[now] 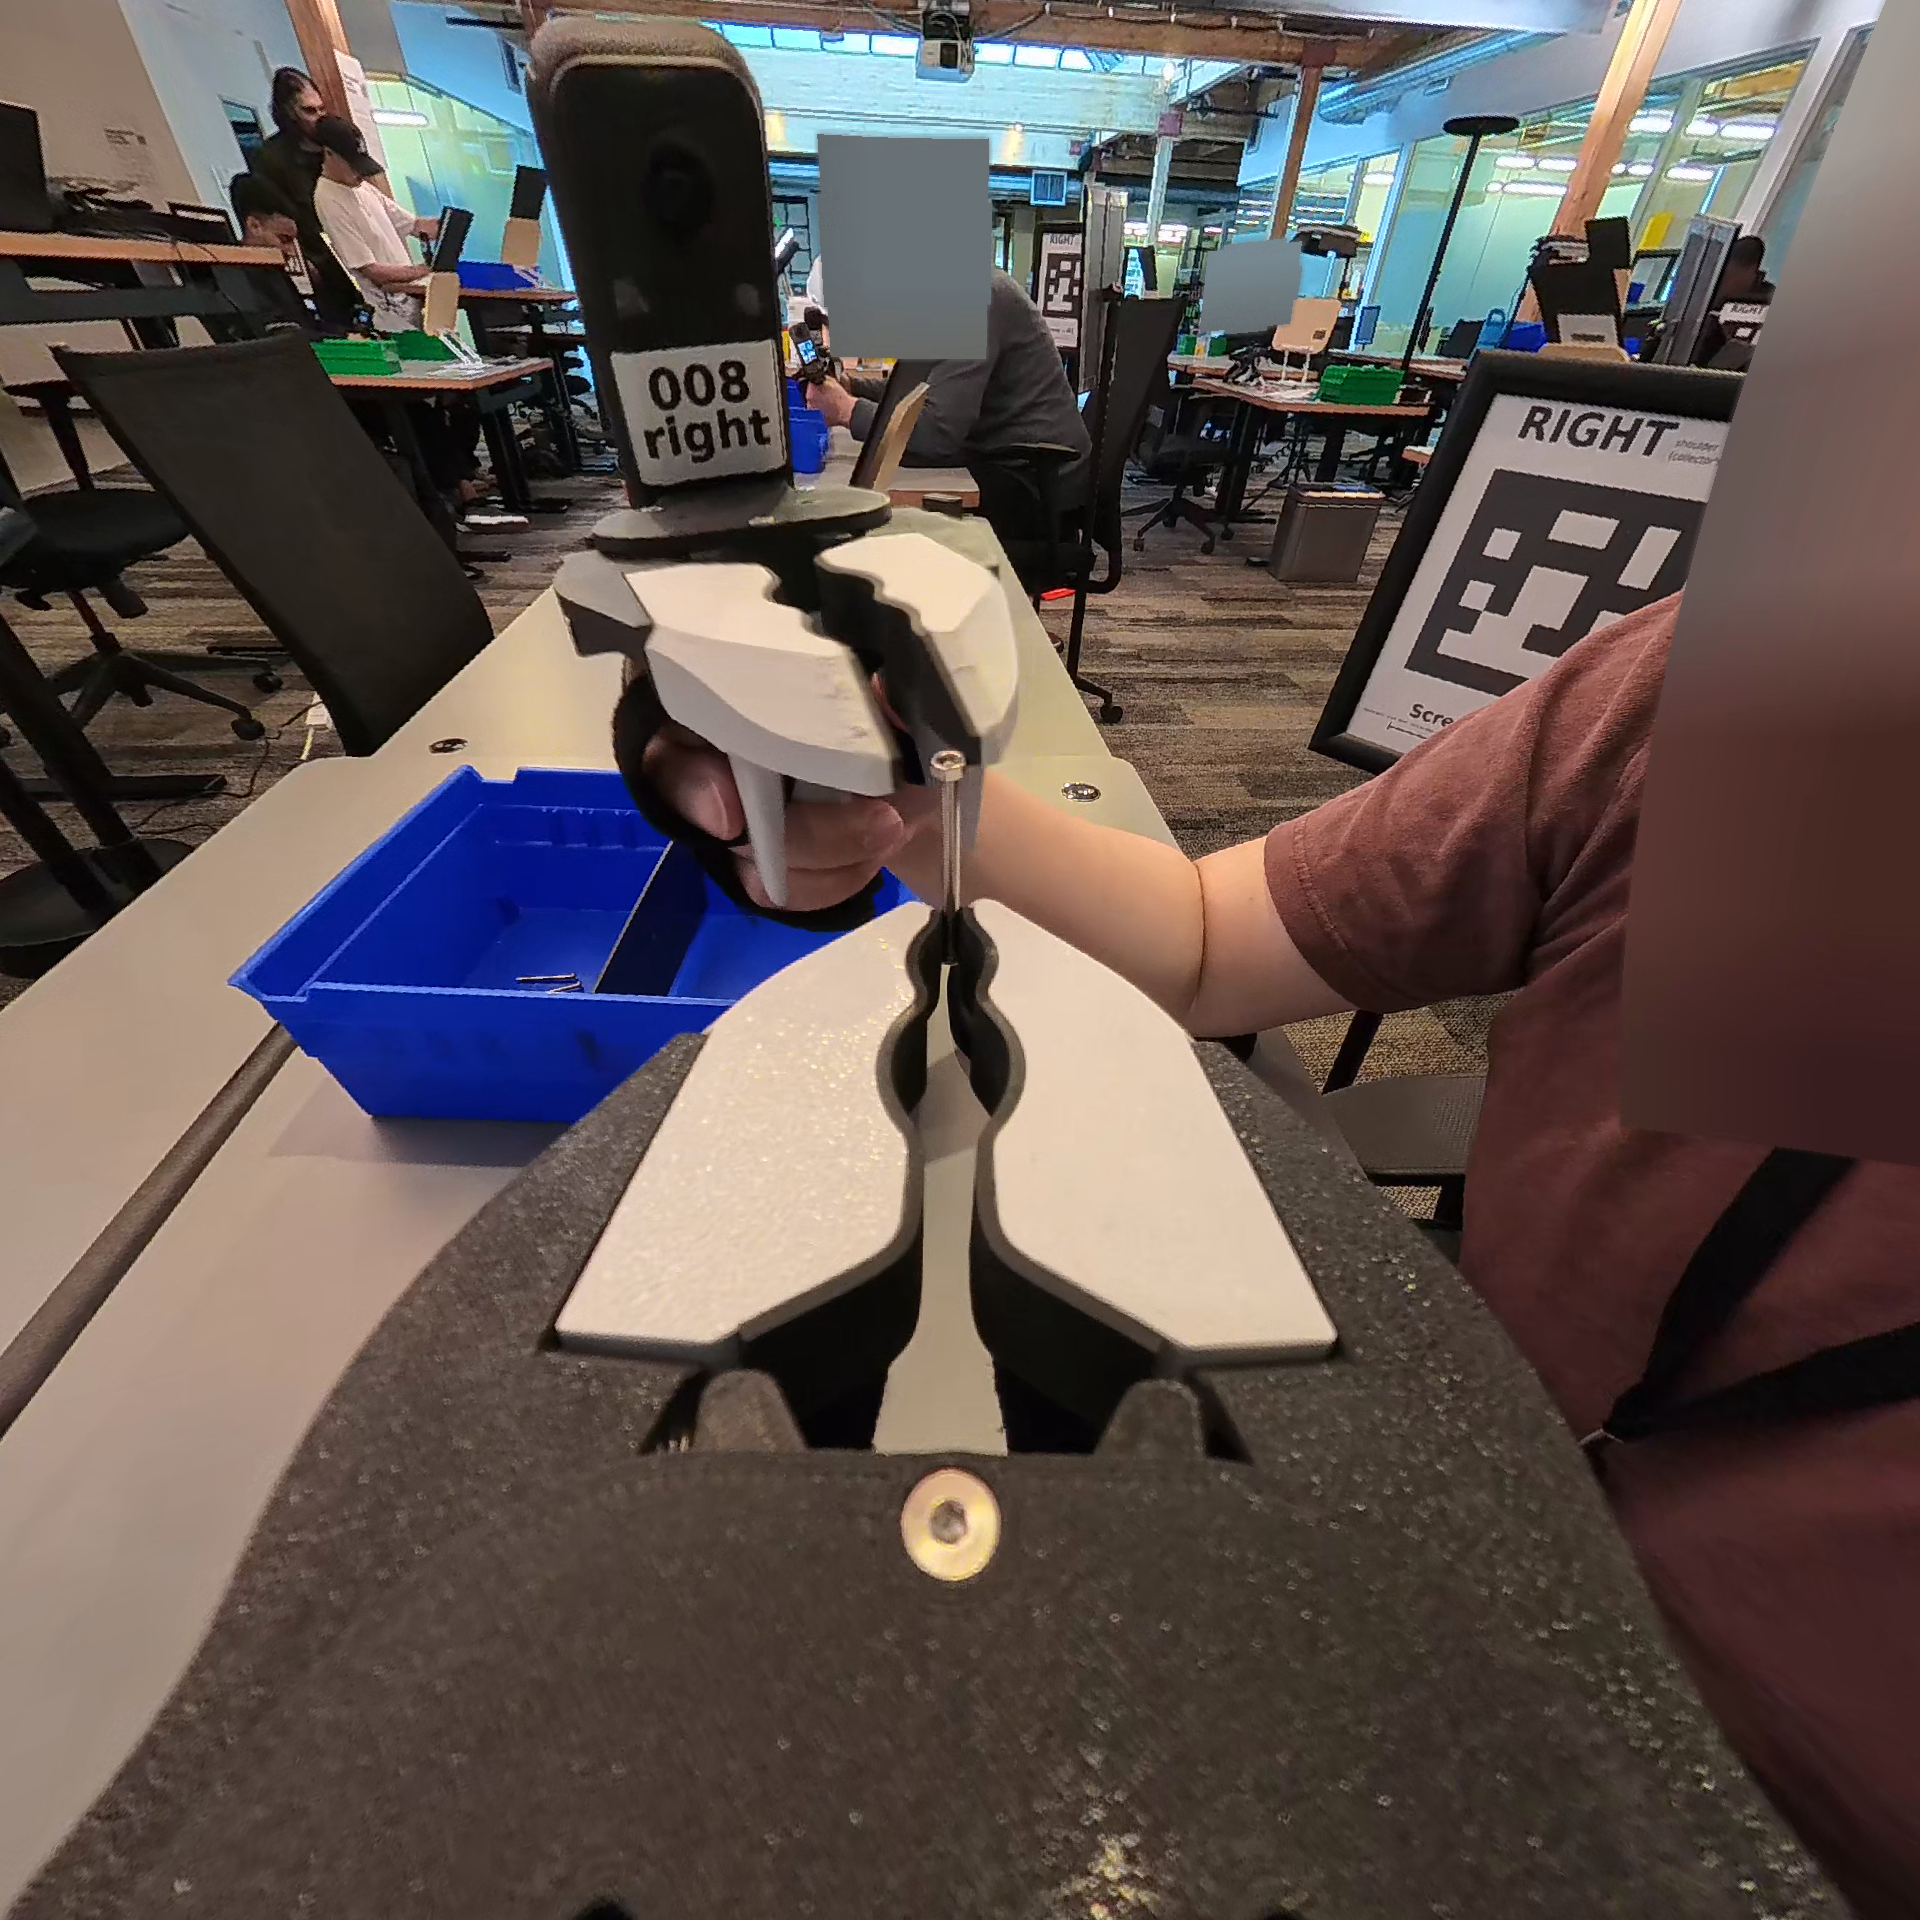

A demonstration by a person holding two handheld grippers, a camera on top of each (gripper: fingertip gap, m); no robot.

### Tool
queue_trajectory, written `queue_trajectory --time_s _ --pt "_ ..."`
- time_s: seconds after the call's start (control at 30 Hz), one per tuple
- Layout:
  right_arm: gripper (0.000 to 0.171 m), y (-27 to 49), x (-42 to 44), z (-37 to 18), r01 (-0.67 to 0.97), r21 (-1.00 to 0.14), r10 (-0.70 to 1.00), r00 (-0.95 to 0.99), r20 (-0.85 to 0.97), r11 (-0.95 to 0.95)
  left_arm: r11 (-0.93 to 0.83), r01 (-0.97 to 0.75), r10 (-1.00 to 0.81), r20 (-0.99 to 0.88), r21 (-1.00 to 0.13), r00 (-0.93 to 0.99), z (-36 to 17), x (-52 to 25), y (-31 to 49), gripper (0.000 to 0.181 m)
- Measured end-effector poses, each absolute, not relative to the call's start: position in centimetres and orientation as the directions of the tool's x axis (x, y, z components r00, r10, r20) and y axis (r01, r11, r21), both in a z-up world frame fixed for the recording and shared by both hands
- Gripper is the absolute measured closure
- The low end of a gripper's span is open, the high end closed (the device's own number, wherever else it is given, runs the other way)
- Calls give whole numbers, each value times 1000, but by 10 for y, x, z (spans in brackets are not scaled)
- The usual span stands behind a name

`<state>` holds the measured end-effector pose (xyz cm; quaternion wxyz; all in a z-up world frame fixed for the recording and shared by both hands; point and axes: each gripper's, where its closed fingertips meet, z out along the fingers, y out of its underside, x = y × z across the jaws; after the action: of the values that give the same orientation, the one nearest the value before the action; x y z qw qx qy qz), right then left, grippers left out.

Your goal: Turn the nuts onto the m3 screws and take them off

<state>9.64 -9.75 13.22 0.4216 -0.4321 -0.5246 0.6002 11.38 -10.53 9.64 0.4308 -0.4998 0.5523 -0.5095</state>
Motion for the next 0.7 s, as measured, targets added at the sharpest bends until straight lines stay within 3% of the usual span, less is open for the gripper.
queue_trajectory --time_s 0.7 --pt "165 -98 97 135 -79 -993 955 -289 -64 -90 -23 -127 -990 41 -992 -137 93 116 -106 179"
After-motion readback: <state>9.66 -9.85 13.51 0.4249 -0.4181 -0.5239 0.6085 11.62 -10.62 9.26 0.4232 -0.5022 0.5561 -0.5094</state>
